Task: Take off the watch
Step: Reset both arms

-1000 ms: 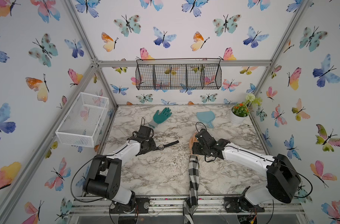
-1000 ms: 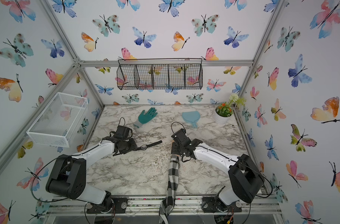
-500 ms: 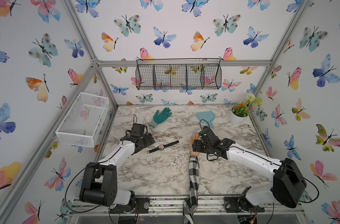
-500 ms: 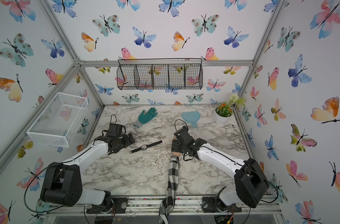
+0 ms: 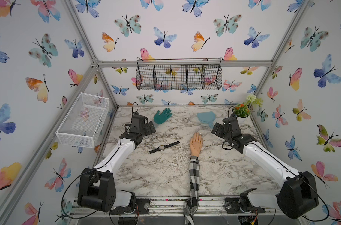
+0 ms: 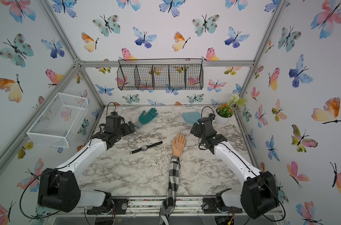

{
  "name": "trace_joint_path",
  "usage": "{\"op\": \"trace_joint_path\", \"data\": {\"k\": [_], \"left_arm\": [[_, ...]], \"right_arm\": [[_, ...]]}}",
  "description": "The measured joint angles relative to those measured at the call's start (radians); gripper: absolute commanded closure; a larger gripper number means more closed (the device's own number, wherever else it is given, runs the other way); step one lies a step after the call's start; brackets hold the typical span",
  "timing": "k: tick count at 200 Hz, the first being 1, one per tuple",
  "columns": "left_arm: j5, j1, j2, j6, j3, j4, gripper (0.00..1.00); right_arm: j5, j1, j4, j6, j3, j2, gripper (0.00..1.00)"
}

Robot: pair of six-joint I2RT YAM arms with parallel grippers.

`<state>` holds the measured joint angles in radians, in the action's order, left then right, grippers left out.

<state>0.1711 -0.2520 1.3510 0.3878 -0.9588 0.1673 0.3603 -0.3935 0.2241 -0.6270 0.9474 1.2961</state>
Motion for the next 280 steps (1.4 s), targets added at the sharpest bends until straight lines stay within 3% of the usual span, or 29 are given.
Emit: {"op": "trace_joint_path", "data": {"k": [45,78,128,157,195,223,257,280], "left_arm": [[0.101,-0.019,-0.142,-0.169,0.285,-0.37,0.02],[0.19,0.011,-0.198,-0.235,0.457,-0.578,0.02],[0.306,0.069,-0.219,-0.312,0.587,-0.763,0.02],[0.318,0.078,-0.205,-0.343,0.674,-0.882,0.02],[0.311,0.083,-0.085,-0.349,0.753,-1.047,0.02],[0.278,0.097,-0.016,-0.362,0.79,-1.16,0.02],[0.177,0.132,0.067,-0.377,0.794,-1.284,0.02],[0.089,0.174,0.077,-0.377,0.77,-1.254,0.02]], "right_arm": [[0.218,0.066,-0.318,0.231,-0.133,-0.003,0.01],[0.272,0.18,-0.5,0.328,-0.254,0.011,0.01],[0.293,0.186,-0.766,0.47,-0.464,0.137,0.01],[0.259,0.187,-0.956,0.517,-0.598,0.163,0.01],[0.138,0.192,-1.273,0.568,-0.733,0.185,0.01],[0.048,0.192,-1.48,0.612,-0.773,0.284,0.01],[-0.05,0.24,-1.461,0.618,-0.725,0.296,0.01],[-0.091,0.271,-1.446,0.611,-0.69,0.295,0.01]]}}
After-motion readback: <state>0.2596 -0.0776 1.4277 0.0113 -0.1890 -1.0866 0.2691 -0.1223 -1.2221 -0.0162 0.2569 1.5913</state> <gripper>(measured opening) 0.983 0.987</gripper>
